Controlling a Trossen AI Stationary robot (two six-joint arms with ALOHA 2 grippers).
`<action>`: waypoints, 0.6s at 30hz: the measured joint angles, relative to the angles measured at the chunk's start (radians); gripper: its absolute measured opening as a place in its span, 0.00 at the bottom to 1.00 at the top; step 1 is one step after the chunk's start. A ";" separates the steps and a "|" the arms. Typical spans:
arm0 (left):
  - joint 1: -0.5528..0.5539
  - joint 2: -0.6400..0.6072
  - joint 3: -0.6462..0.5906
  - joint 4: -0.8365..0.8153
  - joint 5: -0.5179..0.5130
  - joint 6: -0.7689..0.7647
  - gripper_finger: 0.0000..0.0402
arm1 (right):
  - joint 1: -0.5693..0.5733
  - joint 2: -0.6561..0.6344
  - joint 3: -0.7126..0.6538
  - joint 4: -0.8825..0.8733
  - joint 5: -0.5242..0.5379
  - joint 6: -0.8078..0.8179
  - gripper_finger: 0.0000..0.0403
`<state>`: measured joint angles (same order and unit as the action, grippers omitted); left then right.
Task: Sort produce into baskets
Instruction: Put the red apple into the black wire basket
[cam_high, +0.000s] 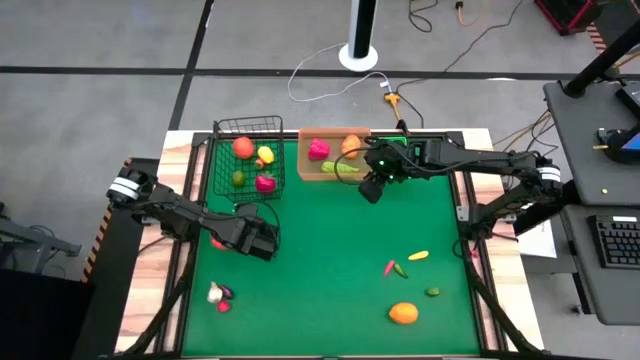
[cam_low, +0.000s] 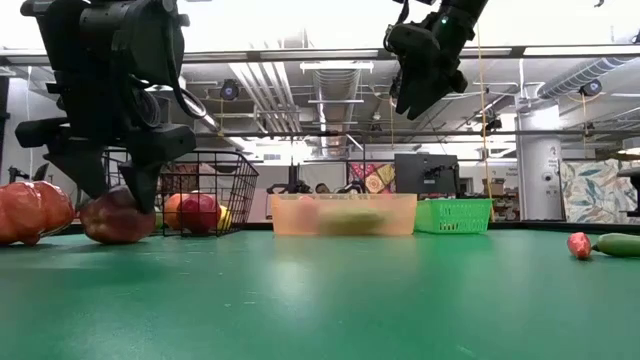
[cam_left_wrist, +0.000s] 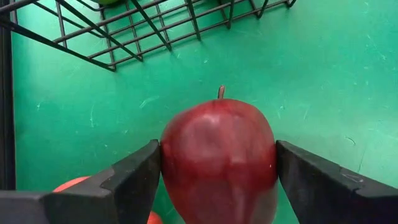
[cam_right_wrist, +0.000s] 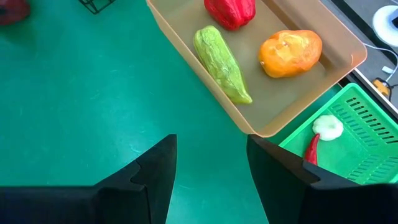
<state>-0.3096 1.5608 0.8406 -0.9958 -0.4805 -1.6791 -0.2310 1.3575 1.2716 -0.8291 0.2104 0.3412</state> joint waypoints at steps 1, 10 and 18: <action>0.000 0.000 0.000 0.000 0.000 0.000 0.69 | 0.000 0.000 0.000 0.000 0.000 0.000 0.46; -0.012 -0.003 0.000 0.013 0.002 0.004 0.63 | 0.000 0.000 0.000 -0.003 0.000 0.000 0.46; -0.049 -0.005 0.103 0.001 -0.010 0.108 0.63 | 0.000 0.000 0.000 -0.003 0.000 -0.010 0.46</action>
<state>-0.3586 1.5558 0.9438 -0.9951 -0.4909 -1.5709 -0.2310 1.3571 1.2713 -0.8325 0.2104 0.3314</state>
